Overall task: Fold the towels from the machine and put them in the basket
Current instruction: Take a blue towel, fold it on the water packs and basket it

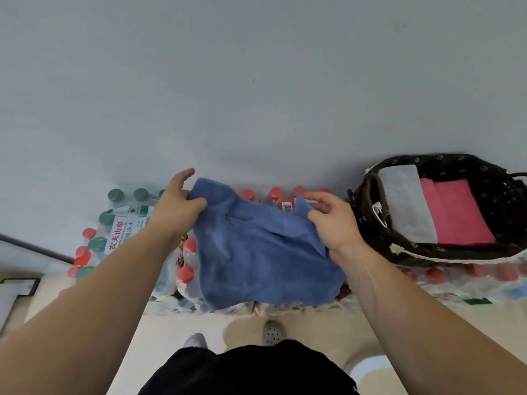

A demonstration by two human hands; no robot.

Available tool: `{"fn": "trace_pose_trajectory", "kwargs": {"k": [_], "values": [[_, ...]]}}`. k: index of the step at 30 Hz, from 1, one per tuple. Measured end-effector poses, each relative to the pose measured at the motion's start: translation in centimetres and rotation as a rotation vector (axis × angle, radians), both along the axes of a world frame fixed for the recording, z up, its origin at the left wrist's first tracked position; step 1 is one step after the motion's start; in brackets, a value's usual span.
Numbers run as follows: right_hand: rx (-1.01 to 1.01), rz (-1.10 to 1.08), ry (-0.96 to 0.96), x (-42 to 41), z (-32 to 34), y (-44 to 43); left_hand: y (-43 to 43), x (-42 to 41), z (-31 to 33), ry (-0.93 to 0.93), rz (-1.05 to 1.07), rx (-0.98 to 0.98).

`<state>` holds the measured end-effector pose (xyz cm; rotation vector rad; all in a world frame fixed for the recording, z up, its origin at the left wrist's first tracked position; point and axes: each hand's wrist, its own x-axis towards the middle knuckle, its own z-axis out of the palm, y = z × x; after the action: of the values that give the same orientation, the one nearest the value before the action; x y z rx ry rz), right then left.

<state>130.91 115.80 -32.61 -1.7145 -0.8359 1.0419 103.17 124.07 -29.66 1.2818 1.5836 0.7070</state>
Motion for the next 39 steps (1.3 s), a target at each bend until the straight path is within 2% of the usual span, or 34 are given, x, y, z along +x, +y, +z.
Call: {"fn": "trace_pose_trajectory", "kwargs": {"k": [7, 11, 16, 21, 26, 29, 34, 39], "values": [[0.04, 0.004, -0.064, -2.9, 2.0, -0.9, -2.2, -5.3, 2.0, -0.076, 0.002, 0.01], [0.051, -0.044, -0.12, -7.1, 3.4, -1.8, -3.0, -9.3, 2.7, -0.038, -0.083, 0.036], [0.033, 0.032, -0.111, -12.8, 3.8, -4.3, -4.6, -15.7, 3.2, 0.039, -0.129, 0.095], [0.153, 0.015, -0.13, -17.8, 3.8, -7.5, -6.6, -21.8, 3.0, -0.023, -0.113, 0.149], [0.17, 0.099, -0.441, -19.8, 3.7, -10.1, -7.7, -26.3, 2.3, 0.002, -0.201, 0.107], [0.192, 0.182, -0.515, -20.3, 5.1, -10.7, -7.8, -27.9, 3.0, 0.058, -0.197, 0.183], [0.191, 0.418, -0.699, -20.3, 7.8, -10.9, -7.0, -29.3, 4.1, 0.269, -0.268, 0.362], [0.199, 0.456, -0.706, -20.1, 8.5, -10.9, -6.4, -28.8, 4.4, 0.329, -0.281, 0.398]]}}
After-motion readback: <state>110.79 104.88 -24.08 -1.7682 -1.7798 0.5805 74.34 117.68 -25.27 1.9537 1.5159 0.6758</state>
